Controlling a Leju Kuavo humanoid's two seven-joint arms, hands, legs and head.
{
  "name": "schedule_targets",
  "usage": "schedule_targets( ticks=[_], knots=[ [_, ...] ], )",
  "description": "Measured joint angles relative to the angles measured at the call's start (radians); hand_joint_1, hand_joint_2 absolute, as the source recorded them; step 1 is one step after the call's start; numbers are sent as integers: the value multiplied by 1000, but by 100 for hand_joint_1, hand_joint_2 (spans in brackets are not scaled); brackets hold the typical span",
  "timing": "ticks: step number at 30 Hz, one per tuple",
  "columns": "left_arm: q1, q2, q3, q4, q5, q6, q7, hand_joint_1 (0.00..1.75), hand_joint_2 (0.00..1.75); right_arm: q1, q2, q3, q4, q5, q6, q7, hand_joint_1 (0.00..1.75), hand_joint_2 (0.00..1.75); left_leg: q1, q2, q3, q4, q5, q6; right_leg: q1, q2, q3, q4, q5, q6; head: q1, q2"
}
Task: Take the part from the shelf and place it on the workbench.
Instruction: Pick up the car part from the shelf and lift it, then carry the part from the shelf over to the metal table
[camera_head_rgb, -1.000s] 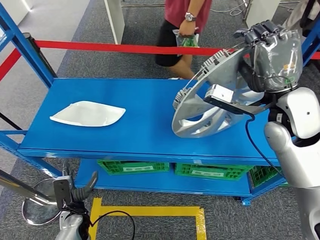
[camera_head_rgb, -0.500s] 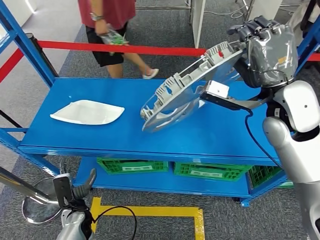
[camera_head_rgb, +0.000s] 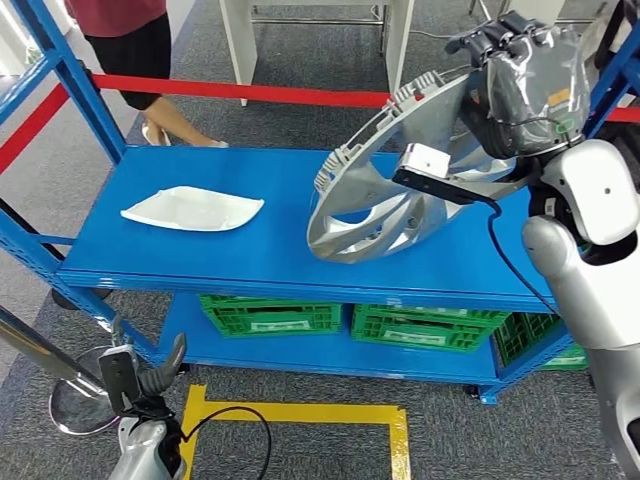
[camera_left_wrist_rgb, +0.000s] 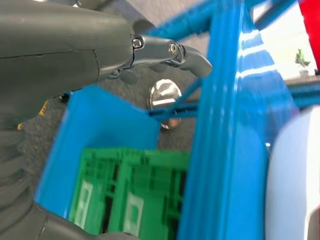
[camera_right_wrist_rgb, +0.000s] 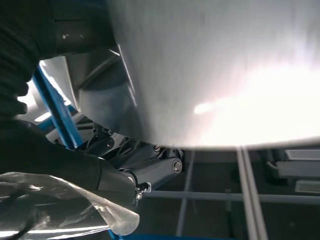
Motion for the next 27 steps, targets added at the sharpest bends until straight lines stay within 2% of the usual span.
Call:
schedule_targets(
  ticks=[1,2,4,5,6,7,8,9,10,11,12,13,15,16,17,18,20,21,22,23,24,25,27],
  knots=[
    [0,0,1,0,0,0,0,0,175,-1,0,1,3,0,0,0,175,175,2,1,-6,-5,12,6,0,0,-8,7,-16,4,1,0],
    [0,-1,3,0,1,1,0,0,175,-2,0,1,5,0,1,0,175,175,4,3,-15,-10,24,12,0,0,-20,33,-50,7,2,0],
    [0,-2,4,0,2,1,0,0,175,-7,0,2,10,-1,2,0,175,175,3,4,-38,-12,44,21,1,0,-51,141,-146,10,3,0],
    [0,-2,5,0,3,1,0,0,175,-8,0,2,11,-2,3,0,175,175,2,4,-50,-12,53,22,2,0,-61,204,-182,11,3,0],
    [0,-2,6,0,4,1,0,0,175,-8,0,3,14,-2,5,0,175,175,1,4,-63,-11,63,23,2,0,-62,248,-195,11,3,0],
    [0,-2,6,0,5,2,0,0,175,-8,0,4,16,-3,7,0,175,175,0,4,-76,-10,73,22,3,0,-49,263,-188,11,3,0],
    [0,-2,7,0,6,2,0,0,175,-8,0,5,18,-4,8,0,175,175,-1,4,-89,-9,82,21,3,0,-20,244,-166,10,3,0],
    [0,-2,7,0,7,3,0,0,175,-9,0,5,19,-4,9,-1,175,175,-1,4,-100,-7,90,19,3,0,25,195,-143,8,3,0],
    [0,-2,7,0,8,4,0,0,175,-10,0,6,20,-5,10,-1,175,175,-2,4,-110,-5,97,16,5,0,76,130,-135,6,3,0],
    [-1,-2,7,0,9,4,0,0,175,-12,0,6,20,-7,10,-1,175,175,-3,4,-118,-2,104,13,6,0,123,66,-138,4,2,0],
    [-1,-2,8,0,9,5,0,0,175,-13,0,6,20,-8,10,-2,175,175,-4,4,-123,1,111,8,8,1,154,19,-148,2,2,0],
    [-2,-1,8,0,10,6,0,0,175,-15,0,6,21,-10,10,-2,175,175,-4,4,-126,1,119,3,11,1,170,-7,-158,0,2,0],
    [-1,0,8,0,10,8,0,0,175,-16,0,7,23,-12,11,-3,175,175,-3,2,-131,-1,131,-7,10,1,168,-19,-149,-9,2,0],
    [-1,0,8,0,10,8,0,0,175,-17,0,8,24,-12,12,-3,175,175,-2,1,-136,5,119,-13,8,-1,162,-20,-140,-16,1,0],
    [0,1,8,0,11,9,0,0,175,-18,0,8,25,-13,12,-3,175,175,-1,0,-145,28,89,-20,5,-2,154,-22,-129,-24,0,0],
    [0,2,8,0,11,9,0,0,175,-19,0,9,26,-13,12,-3,175,175,3,0,-157,71,43,-27,3,-4,144,-24,-118,-30,-1,0],
    [0,2,8,0,11,9,0,0,175,-19,0,12,27,-13,13,-3,175,175,10,0,-182,199,-49,-38,3,-4,120,-23,-99,-35,-4,0],
    [0,2,8,0,11,8,0,0,175,-19,0,14,27,-13,13,-3,175,175,14,0,-187,252,-68,-42,3,-4,107,-22,-89,-35,-4,0],
    [0,2,8,0,11,8,0,0,175,-19,0,17,28,-13,13,-3,175,175,17,1,-182,281,-64,-45,3,-4,95,-21,-80,-34,-4,0],
    [0,2,8,0,10,8,0,0,175,-18,0,19,29,-13,13,-3,175,175,19,1,-161,276,-42,-47,3,-4,82,-20,-71,-32,-4,0],
    [0,2,8,-1,8,9,0,0,175,-18,0,20,30,-14,13,-3,175,175,22,1,-126,238,-15,-47,2,-3,71,-18,-63,-29,-4,0],
    [-1,2,7,-2,6,11,0,0,175,-18,0,21,30,-17,13,-3,175,175,23,1,-79,176,0,-46,3,-3,61,-17,-56,-24,-4,0],
    [-2,2,6,-7,3,16,0,0,175,-19,0,21,30,-27,14,-4,175,175,21,-1,7,47,-6,-38,3,-3,49,-16,-41,-11,-3,0]
  ],
)
